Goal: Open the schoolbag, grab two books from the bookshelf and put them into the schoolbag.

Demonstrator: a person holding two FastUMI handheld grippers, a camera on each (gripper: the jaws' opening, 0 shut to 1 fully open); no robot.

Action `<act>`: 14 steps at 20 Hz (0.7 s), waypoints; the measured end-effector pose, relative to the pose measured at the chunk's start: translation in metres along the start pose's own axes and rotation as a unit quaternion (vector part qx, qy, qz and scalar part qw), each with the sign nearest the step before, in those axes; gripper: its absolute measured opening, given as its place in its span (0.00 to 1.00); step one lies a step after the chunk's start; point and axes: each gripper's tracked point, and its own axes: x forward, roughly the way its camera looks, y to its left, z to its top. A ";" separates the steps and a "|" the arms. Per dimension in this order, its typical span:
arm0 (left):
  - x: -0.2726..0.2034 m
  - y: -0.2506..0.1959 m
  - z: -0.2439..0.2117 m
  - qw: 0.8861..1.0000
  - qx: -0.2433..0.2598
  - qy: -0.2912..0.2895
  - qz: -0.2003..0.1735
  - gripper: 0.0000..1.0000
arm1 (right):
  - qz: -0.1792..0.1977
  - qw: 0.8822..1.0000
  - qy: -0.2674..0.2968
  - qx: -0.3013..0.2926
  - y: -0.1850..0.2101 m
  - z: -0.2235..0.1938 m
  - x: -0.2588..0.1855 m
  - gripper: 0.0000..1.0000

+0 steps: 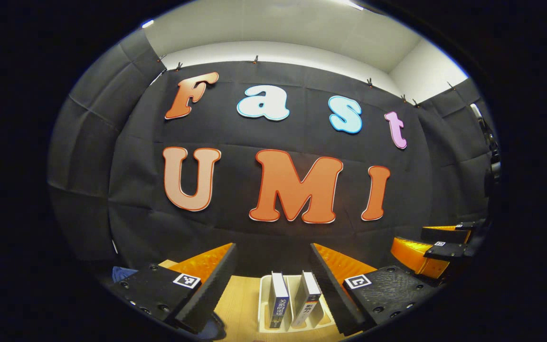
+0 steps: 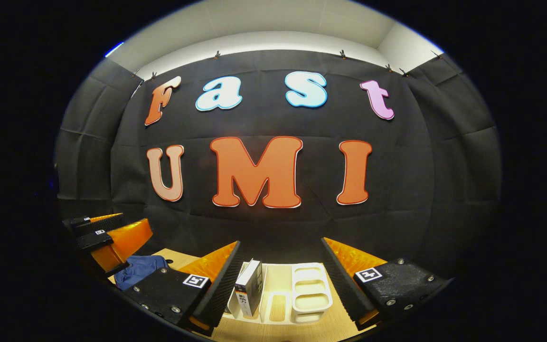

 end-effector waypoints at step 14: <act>-0.007 0.011 -0.001 1.000 0.014 0.005 0.012 0.92 | -0.006 1.000 0.008 0.006 -0.004 -0.002 -0.002 0.96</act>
